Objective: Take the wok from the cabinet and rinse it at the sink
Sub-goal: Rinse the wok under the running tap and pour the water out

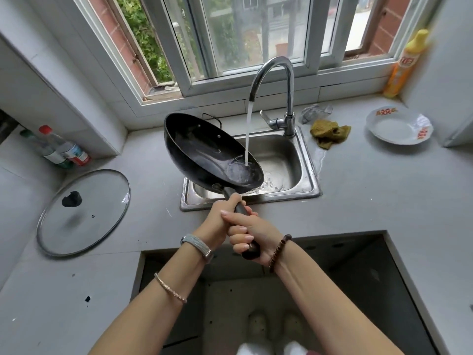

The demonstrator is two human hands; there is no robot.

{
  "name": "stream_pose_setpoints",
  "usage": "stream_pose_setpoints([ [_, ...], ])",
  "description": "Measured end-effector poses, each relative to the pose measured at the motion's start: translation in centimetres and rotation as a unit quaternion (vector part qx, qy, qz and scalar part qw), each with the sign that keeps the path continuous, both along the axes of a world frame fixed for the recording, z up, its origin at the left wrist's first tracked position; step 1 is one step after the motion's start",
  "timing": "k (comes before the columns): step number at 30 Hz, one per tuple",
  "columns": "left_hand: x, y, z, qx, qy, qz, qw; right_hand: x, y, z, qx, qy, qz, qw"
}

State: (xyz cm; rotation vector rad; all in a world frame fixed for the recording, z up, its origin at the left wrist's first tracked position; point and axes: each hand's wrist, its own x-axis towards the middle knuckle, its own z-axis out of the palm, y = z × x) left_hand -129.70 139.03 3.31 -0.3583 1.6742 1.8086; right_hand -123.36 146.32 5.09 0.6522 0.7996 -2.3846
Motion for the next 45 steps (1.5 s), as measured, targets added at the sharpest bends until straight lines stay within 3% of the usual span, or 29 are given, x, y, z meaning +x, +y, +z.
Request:
stream_pose_setpoints([
  [9, 2.0, 4.6, -0.2, 0.12, -0.12, -0.015, 0.985, 2.0, 3.9, 2.1, 0.125, -0.042, -0.052, 0.99],
  [18, 3.5, 7.9, 1.4, 0.146, -0.204, -0.073, 0.965, 2.6, 7.3, 4.4, 0.32, -0.05, 0.028, 0.946],
  [21, 3.8, 8.3, 2.4, 0.162, -0.239, -0.097, 0.952, 2.7, 7.7, 4.7, 0.347, -0.059, 0.043, 0.935],
  [25, 4.0, 8.0, 2.6, 0.175, -0.253, -0.106, 0.946, 2.9, 7.9, 5.0, 0.332, -0.059, 0.046, 0.94],
  [30, 2.8, 6.4, 1.8, 0.201, -0.24, -0.066, 0.947, 2.3, 7.1, 4.9, 0.224, -0.065, 0.037, 0.972],
  [39, 0.3, 2.7, 2.1, 0.142, -0.148, -0.018, 0.979, -0.1, 4.3, 5.0, 0.071, -0.054, 0.045, 0.995],
  [41, -0.3, 2.1, 2.1, 0.148, -0.146, -0.021, 0.978, -0.7, 4.0, 5.3, 0.066, -0.055, 0.05, 0.995],
  [45, -0.6, 1.8, 2.4, 0.182, -0.172, -0.006, 0.968, -1.4, 3.5, 6.0, 0.152, -0.044, 0.08, 0.984],
])
